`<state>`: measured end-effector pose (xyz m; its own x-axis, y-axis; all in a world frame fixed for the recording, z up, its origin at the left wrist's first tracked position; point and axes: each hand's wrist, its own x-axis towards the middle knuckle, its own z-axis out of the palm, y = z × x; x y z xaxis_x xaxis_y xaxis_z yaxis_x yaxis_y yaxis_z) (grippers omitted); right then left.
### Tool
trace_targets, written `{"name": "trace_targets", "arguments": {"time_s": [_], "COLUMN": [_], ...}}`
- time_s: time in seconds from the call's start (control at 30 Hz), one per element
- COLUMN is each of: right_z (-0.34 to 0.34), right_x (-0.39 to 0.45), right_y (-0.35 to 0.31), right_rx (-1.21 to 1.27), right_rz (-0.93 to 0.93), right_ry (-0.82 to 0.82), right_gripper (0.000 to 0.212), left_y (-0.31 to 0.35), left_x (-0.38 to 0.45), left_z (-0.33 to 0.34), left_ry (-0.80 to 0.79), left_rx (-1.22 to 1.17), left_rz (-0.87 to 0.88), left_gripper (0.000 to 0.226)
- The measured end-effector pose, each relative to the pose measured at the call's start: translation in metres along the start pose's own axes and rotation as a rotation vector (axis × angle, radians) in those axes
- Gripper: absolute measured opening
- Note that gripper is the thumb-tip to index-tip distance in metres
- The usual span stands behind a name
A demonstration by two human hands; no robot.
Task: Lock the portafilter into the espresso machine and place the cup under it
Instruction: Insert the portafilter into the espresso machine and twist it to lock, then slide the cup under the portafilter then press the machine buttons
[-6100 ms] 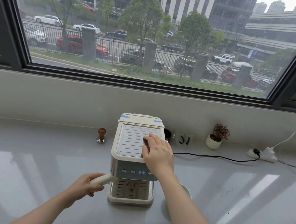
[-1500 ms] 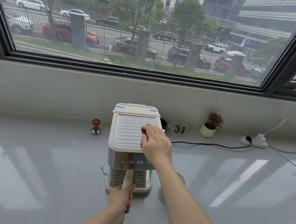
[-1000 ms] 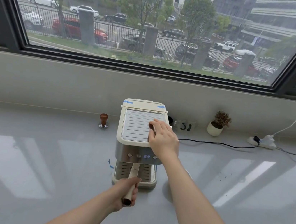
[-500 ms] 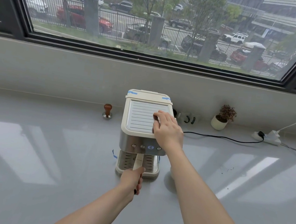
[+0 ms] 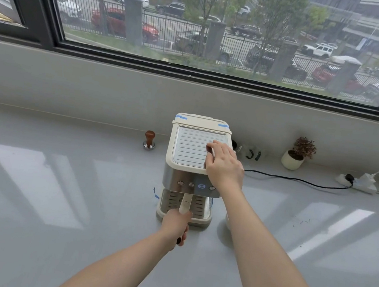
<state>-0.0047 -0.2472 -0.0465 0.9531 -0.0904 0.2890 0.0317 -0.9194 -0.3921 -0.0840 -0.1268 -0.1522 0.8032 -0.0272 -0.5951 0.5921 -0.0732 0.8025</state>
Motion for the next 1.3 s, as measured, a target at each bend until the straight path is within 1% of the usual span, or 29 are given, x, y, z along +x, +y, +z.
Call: {"name": "trace_targets", "arguments": {"time_s": [0.1, 0.27, 0.47, 0.57, 0.63, 0.73, 0.8, 0.87, 0.9, 0.93, 1.0, 1.03, 1.1, 1.13, 1.2, 1.3], "right_z": [0.000, 0.002, 0.005, 0.005, 0.006, 0.007, 0.004, 0.000, 0.001, 0.004, 0.015, 0.023, 0.038, 0.045, 0.057, 0.067], "right_x": [-0.001, 0.000, 0.000, -0.006, -0.018, -0.045, -0.061, -0.072, -0.078, -0.084, -0.098, -0.107, -0.126, -0.133, -0.142, -0.146], "right_y": [0.000, 0.003, 0.007, 0.007, 0.013, 0.029, 0.046, 0.067, 0.079, 0.091, 0.120, 0.137, 0.164, 0.172, 0.176, 0.173], "right_rx": [0.018, 0.027, 0.026, 0.084, 0.188, 0.279, 0.242, 0.183, 0.182, 0.202, 0.218, 0.186, 0.151, 0.193, 0.360, 0.598], "right_rz": [0.008, -0.007, -0.036, -0.054, -0.080, -0.153, -0.249, -0.271, -0.211, -0.094, 0.268, 0.452, 0.701, 0.781, 0.862, 0.924], "right_ry": [0.001, 0.021, 0.049, 0.147, 0.232, 0.250, 0.241, 0.219, 0.212, 0.213, 0.167, 0.090, -0.098, -0.168, -0.243, -0.230], "right_gripper": [0.036, 0.036, 0.036, 0.032, 0.030, 0.031, 0.033, 0.039, 0.040, 0.038, 0.035, 0.038, 0.041, 0.040, 0.038, 0.029], "left_y": [-0.001, -0.003, -0.002, -0.001, 0.000, 0.000, 0.000, -0.001, -0.001, -0.002, -0.001, -0.001, -0.002, -0.002, -0.003, -0.003], "left_x": [-0.002, -0.002, 0.002, 0.002, 0.001, 0.003, 0.004, 0.005, 0.006, 0.006, 0.006, 0.006, 0.005, 0.005, 0.005, 0.004], "left_z": [0.002, 0.002, 0.002, 0.000, -0.001, -0.004, -0.005, -0.004, -0.004, -0.004, -0.004, -0.004, -0.004, -0.004, -0.004, -0.004], "left_ry": [0.015, 0.029, 0.038, 0.031, 0.028, 0.016, 0.010, 0.010, 0.012, 0.013, 0.012, 0.010, 0.006, 0.008, 0.010, 0.001], "left_rx": [-0.038, -0.034, 0.068, 0.171, 0.250, 0.290, 0.289, 0.289, 0.294, 0.298, 0.296, 0.295, 0.294, 0.294, 0.289, 0.283], "left_rz": [-0.006, 0.032, 0.055, 0.082, 0.106, 0.117, 0.123, 0.127, 0.129, 0.133, 0.139, 0.139, 0.139, 0.139, 0.135, 0.140], "left_gripper": [0.019, 0.020, 0.017, 0.022, 0.023, 0.022, 0.021, 0.019, 0.019, 0.019, 0.020, 0.021, 0.024, 0.025, 0.027, 0.029]}}
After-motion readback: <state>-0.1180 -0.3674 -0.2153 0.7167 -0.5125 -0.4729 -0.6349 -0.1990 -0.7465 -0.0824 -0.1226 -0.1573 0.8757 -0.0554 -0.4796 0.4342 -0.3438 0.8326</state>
